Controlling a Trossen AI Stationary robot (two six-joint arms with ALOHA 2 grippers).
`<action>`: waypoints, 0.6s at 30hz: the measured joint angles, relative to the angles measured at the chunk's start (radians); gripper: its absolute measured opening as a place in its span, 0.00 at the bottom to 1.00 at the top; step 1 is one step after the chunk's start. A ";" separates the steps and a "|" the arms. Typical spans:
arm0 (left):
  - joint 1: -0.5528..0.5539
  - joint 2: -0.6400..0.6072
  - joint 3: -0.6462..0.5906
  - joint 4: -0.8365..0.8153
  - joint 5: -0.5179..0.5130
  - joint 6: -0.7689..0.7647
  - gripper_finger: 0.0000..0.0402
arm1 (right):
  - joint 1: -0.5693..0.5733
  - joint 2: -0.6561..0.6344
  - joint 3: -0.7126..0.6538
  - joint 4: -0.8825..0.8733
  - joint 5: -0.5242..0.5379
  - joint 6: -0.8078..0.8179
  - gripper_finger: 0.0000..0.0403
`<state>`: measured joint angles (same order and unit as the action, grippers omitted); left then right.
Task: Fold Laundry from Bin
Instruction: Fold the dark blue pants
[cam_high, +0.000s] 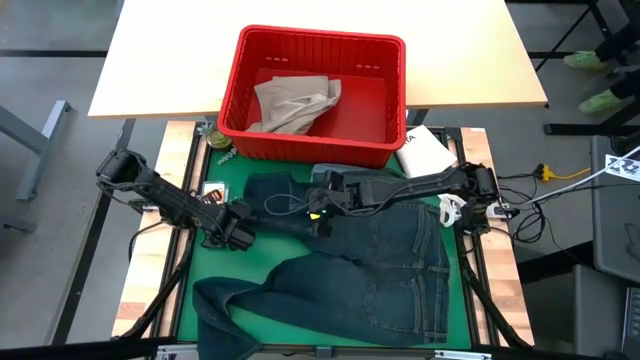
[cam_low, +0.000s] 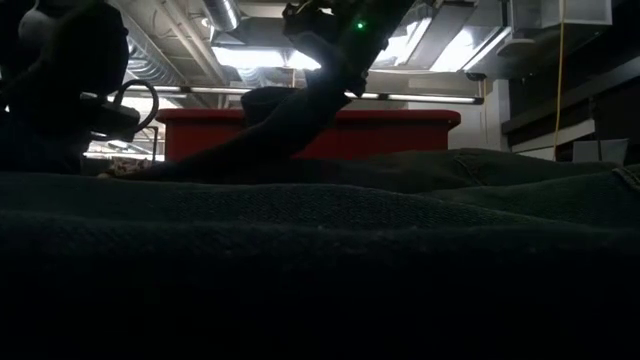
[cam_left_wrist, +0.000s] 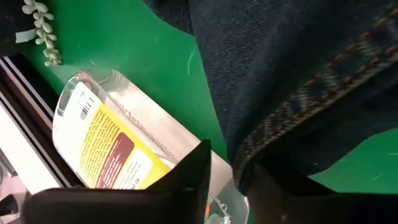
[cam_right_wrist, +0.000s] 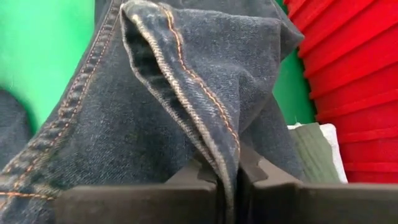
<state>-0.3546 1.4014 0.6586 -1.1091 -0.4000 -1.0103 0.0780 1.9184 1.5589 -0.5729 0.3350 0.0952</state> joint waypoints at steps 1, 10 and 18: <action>0.000 0.000 0.000 0.000 0.001 0.000 0.24 | 0.000 0.000 0.000 -0.001 -0.004 0.000 0.06; 0.000 0.000 -0.001 -0.010 0.056 0.000 0.38 | 0.000 -0.001 0.000 -0.008 -0.014 0.001 0.31; 0.000 -0.094 -0.001 -0.032 0.059 0.022 0.35 | -0.002 -0.010 0.000 -0.065 0.021 -0.030 0.38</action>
<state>-0.3546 1.3075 0.6579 -1.1410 -0.3408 -0.9885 0.0761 1.9083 1.5585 -0.6380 0.3560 0.0657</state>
